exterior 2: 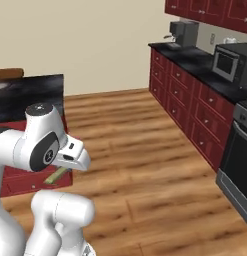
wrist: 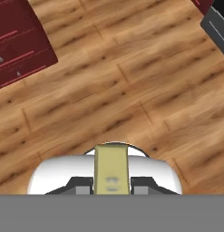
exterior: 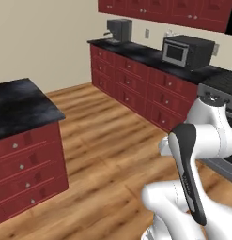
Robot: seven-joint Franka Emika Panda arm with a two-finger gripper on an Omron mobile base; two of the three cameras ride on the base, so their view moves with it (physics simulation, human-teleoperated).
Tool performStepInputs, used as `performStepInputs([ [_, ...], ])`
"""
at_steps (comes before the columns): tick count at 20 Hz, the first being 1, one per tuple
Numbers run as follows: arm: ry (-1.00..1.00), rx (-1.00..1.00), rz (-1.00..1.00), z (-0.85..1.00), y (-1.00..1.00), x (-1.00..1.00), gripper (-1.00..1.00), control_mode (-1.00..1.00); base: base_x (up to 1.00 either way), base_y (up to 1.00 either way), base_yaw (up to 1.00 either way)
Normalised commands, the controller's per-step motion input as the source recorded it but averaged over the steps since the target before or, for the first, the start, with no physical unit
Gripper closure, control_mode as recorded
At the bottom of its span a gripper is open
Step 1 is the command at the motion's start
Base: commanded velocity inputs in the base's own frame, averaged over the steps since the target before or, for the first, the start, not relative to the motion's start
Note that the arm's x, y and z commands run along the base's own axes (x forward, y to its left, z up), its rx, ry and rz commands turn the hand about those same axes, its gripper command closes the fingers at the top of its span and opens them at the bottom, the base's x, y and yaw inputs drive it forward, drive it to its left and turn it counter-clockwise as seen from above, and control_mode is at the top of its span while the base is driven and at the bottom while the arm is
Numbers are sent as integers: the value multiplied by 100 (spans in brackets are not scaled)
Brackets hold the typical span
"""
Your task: Retrieve the butter from the fridge and place it on a plate on the dining table. Then retrieve the butter knife by the fridge and place it near the plate.
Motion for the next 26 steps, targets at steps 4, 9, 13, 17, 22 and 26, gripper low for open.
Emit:
performStepInputs([
  [4, 0, 0, 0, 0, 0, 0, 100, 100, 100, -44, 2],
  [9, 0, 0, 0, 0, 0, 0, 100, 100, 100, -47, 13],
  [13, 0, 0, 0, 0, 0, 0, 100, 100, 100, -42, 39],
  [17, 0, 0, 0, 0, 0, 0, 100, 100, 100, -32, 48],
  [22, 0, 0, 0, 0, 0, 0, 100, 100, 100, -15, 42],
  [26, 0, 0, 0, 0, 0, 0, 100, 100, 100, 3, 19],
])
